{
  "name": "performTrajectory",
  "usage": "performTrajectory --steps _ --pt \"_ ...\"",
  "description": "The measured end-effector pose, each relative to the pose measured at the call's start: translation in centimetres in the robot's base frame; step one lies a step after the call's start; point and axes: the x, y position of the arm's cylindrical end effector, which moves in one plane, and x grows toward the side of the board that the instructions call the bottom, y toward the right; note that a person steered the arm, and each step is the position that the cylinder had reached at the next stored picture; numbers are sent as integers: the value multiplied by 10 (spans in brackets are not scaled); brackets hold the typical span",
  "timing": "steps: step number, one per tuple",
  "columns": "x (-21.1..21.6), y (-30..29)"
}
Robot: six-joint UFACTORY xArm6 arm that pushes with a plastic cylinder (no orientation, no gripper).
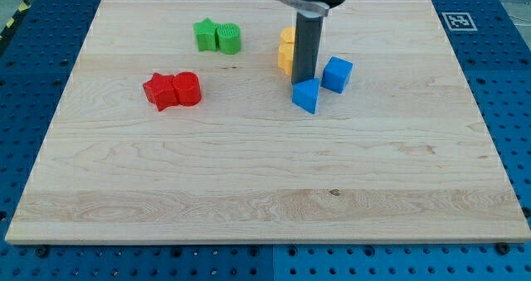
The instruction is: Push the blue cube right to the blue triangle
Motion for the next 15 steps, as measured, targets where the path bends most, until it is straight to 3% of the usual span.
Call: performTrajectory --steps 4,5,9,12,15 --pt "62 4" --pt "59 4" --pt "-54 18" --pt "-9 43" --pt "-11 68"
